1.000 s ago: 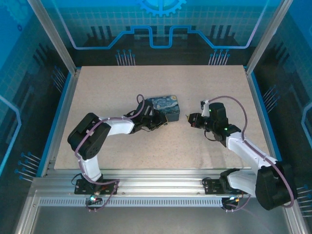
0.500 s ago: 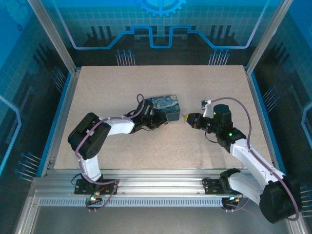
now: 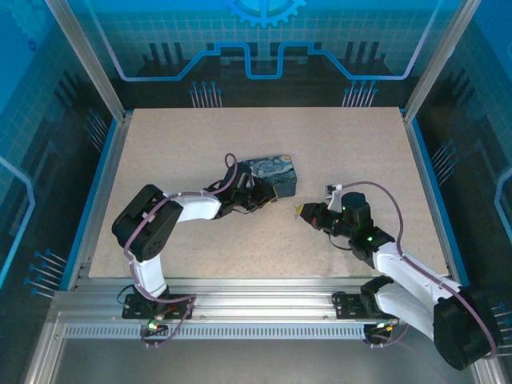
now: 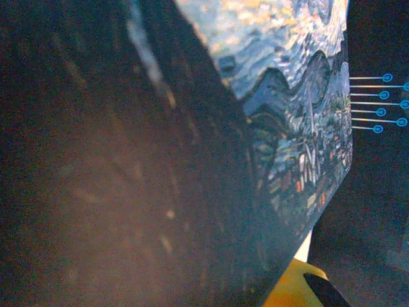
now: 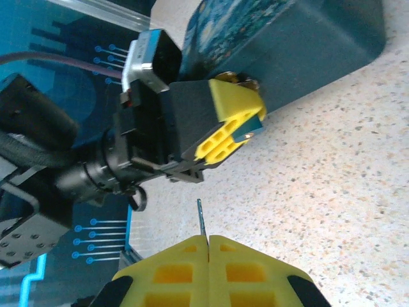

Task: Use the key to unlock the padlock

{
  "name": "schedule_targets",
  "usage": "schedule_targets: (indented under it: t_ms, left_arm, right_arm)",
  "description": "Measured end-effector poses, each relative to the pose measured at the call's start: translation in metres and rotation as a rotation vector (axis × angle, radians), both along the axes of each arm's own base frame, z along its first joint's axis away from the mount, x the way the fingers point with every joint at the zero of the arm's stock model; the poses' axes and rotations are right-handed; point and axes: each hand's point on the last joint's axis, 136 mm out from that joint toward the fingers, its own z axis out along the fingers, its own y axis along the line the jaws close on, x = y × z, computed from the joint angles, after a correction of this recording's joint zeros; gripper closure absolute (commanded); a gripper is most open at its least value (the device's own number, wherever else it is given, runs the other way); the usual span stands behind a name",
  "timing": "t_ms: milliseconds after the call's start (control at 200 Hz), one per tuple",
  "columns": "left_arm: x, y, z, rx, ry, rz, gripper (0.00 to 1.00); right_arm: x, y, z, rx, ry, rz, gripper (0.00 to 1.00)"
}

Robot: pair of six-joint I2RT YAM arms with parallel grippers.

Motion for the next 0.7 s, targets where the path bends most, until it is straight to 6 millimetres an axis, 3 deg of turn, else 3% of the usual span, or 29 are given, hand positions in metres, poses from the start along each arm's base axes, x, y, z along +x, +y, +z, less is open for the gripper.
schedule_targets:
  t_ms: [245,520,695]
  left_arm:
    - [0.001,0.000,0.002,-0.006,-0.005,0.001,1.00]
    - [0.006,-0.005,0.012,-0.050,-0.034,0.001,1.00]
    - [0.008,-0.005,0.015,-0.067,-0.043,0.008,1.00]
  right_arm:
    - [0.011,0.003,-0.010,0.003,0.044,-0.026,1.00]
    - [0.040,0.005,0.013,0.080,0.031,-0.061,1.00]
    - [0.051,-0.004,0.016,0.132,0.059,-0.101,1.00]
